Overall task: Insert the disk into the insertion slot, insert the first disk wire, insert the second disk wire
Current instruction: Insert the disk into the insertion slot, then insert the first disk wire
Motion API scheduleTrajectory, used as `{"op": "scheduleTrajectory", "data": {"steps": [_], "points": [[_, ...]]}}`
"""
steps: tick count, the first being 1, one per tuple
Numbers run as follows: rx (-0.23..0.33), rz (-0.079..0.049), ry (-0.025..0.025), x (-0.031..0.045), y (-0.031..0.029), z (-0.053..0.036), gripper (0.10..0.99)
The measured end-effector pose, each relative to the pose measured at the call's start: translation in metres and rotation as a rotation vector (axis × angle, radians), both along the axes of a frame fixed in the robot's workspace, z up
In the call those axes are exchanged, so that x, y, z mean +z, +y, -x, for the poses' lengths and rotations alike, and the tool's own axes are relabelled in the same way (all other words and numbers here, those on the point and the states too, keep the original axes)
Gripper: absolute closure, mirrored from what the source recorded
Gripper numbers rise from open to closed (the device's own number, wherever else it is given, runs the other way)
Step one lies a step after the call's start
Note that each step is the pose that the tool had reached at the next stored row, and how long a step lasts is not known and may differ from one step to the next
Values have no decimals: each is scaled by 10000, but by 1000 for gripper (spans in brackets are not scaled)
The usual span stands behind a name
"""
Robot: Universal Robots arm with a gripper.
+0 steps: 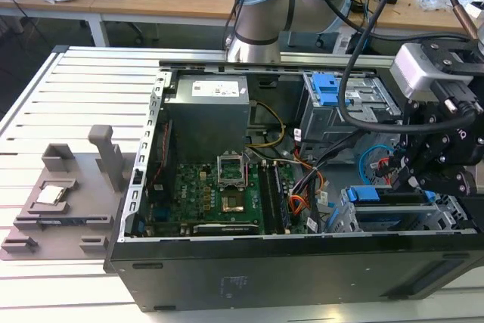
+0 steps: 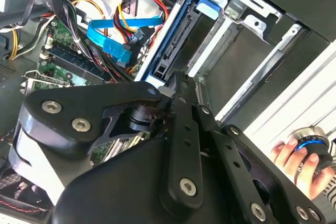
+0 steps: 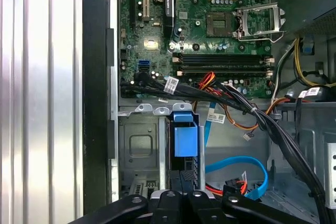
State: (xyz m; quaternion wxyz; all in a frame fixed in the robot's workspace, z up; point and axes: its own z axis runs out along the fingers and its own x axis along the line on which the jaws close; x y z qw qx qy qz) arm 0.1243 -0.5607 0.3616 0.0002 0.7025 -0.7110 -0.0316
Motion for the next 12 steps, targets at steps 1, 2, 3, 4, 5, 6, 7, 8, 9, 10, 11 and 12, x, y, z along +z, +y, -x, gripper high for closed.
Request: {"op": "scheduleTrajectory", "data": {"steps": [1,2,3,4,5,6,7,8,9,10,11,12], "points": [[0,0,1,0,0,0,980],[0,0,0,0,-1,0,980],[0,0,1,0,-1,0,980],[0,0,0,0,-1,0,980],[0,0,1,0,-1,0,980],[0,0,0,0,-1,0,980],[0,1,0,0,-2,0,980],[0,0,1,0,-2,0,980],[0,0,0,0,-2,0,980],[0,0,0,0,-2,0,980],[1,0,0,0,-3,0,980],[0,0,0,0,-3,0,980]]}}
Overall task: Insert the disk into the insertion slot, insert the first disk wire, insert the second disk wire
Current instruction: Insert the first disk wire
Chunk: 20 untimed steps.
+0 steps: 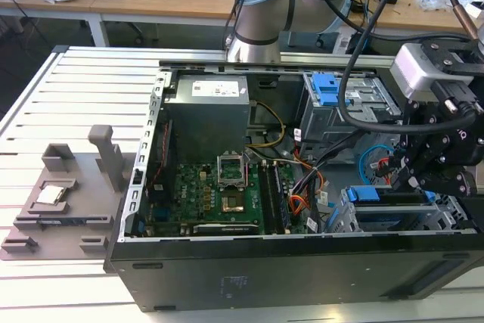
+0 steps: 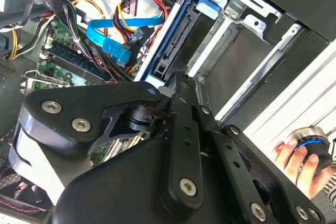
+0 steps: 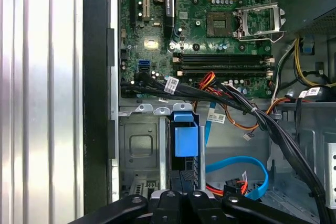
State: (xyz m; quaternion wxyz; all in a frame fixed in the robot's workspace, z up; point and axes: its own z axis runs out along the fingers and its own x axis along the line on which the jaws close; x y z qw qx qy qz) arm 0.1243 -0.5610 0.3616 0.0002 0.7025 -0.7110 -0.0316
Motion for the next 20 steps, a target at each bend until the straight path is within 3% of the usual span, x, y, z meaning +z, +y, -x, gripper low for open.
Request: {"op": "scheduleTrajectory", "data": {"steps": [7,11,16,17,18,19,20], "points": [[76,1,-3,138,30,0,980],[118,1,-2,226,120,0,980],[118,0,-2,225,121,0,973],[119,0,-2,225,122,0,918],[119,0,-2,225,122,0,792],[119,0,-2,226,122,0,792],[118,0,-2,225,122,0,725]]}}
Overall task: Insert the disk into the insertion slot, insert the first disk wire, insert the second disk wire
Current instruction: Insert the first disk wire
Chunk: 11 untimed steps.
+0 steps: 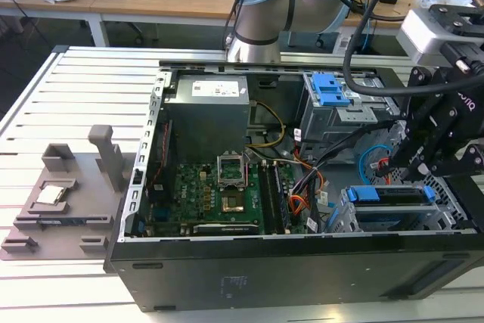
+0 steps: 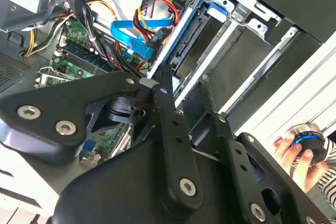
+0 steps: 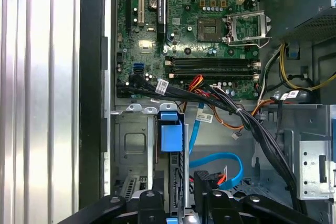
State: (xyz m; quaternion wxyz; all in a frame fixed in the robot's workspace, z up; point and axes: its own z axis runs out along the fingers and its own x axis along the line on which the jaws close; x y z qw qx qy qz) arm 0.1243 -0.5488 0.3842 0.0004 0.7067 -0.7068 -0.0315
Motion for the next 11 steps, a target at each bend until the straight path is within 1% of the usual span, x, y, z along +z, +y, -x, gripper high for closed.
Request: {"op": "scheduleTrajectory", "data": {"steps": [2,4,5,6,7,9,11], "points": [[0,0,1,0,3,-29,725],[0,1,15,-1,15,-119,725],[0,1,33,-3,26,-193,725],[1,-2,52,-10,43,-271,725],[1,1,58,-20,66,-306,725],[-68,0,62,-47,92,-312,725],[-295,-1,65,-102,131,-325,725]]}}
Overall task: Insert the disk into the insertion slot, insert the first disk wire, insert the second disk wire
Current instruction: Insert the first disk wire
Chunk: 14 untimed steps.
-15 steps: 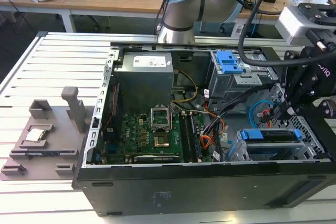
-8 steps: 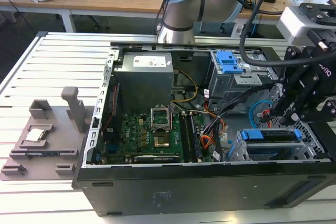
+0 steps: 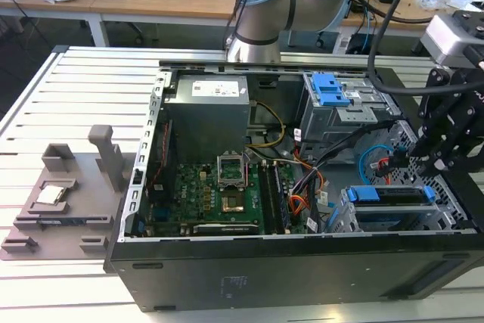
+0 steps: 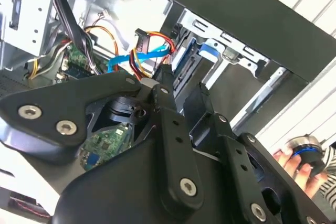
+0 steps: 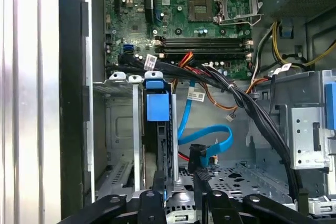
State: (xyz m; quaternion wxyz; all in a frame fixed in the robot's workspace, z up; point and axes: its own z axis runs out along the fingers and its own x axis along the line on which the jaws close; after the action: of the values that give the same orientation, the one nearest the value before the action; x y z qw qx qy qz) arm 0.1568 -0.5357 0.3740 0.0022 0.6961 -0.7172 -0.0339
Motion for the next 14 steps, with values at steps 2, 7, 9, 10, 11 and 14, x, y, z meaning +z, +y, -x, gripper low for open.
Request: {"op": "scheduleTrajectory", "data": {"steps": [2,7,9,10,11,14], "points": [[-131,-1,0,-25,13,-1,725],[-583,0,0,-79,43,0,725],[-582,-1,0,-79,115,0,725],[-582,0,-1,-78,125,0,725],[-582,1,0,-79,128,0,725],[-599,1,0,-99,130,11,725]]}}
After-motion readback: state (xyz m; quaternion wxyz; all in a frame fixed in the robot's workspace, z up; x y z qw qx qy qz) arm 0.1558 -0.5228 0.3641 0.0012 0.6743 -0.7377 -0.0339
